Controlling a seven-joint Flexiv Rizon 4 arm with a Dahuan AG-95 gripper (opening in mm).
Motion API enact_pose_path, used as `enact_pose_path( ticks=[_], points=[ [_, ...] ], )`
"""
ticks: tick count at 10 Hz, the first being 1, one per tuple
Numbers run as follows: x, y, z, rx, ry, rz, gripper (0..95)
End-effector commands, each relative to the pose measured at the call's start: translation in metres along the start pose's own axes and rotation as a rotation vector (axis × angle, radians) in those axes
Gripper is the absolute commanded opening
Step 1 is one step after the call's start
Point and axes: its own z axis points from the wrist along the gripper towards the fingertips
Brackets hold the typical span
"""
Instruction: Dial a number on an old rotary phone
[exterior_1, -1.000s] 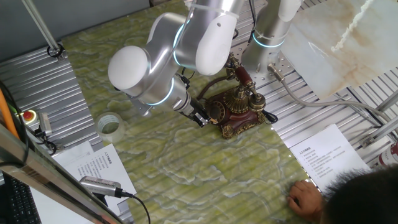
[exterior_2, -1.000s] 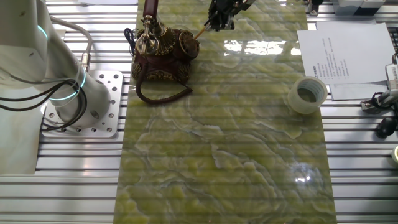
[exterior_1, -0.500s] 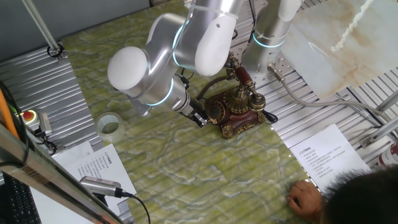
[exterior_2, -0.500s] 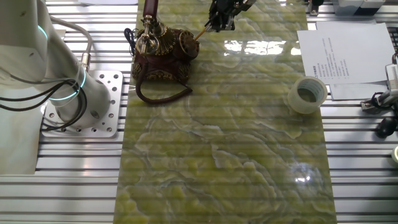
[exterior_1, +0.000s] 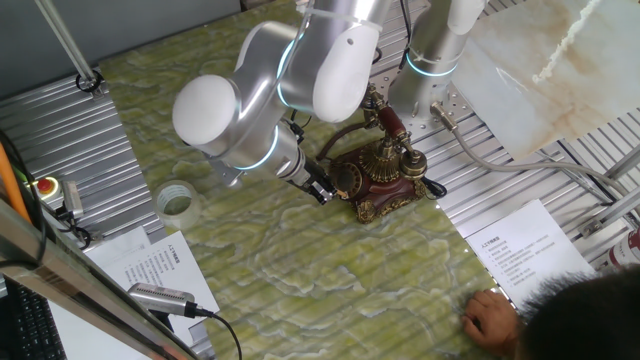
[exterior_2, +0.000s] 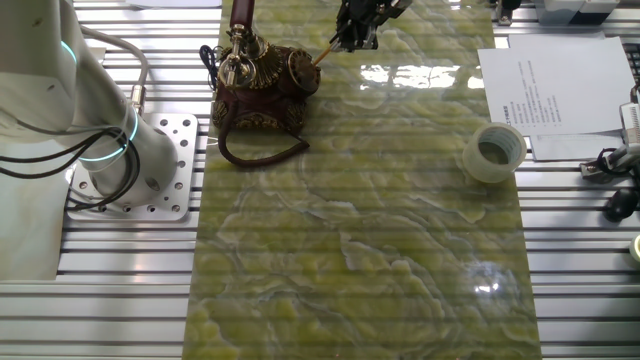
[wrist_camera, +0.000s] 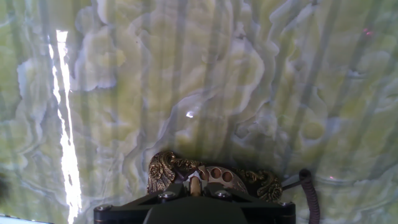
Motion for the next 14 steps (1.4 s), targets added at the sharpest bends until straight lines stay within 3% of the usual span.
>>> enact_pose_path(
  ticks=[1,14],
  points=[
    [-0.0001,-0.0007,-0.0008,0.002,0.001,0.002,0.0],
    [-0.0034,-0.0068,-0.0002,0.006,-0.001,0.007,0.0]
  ],
)
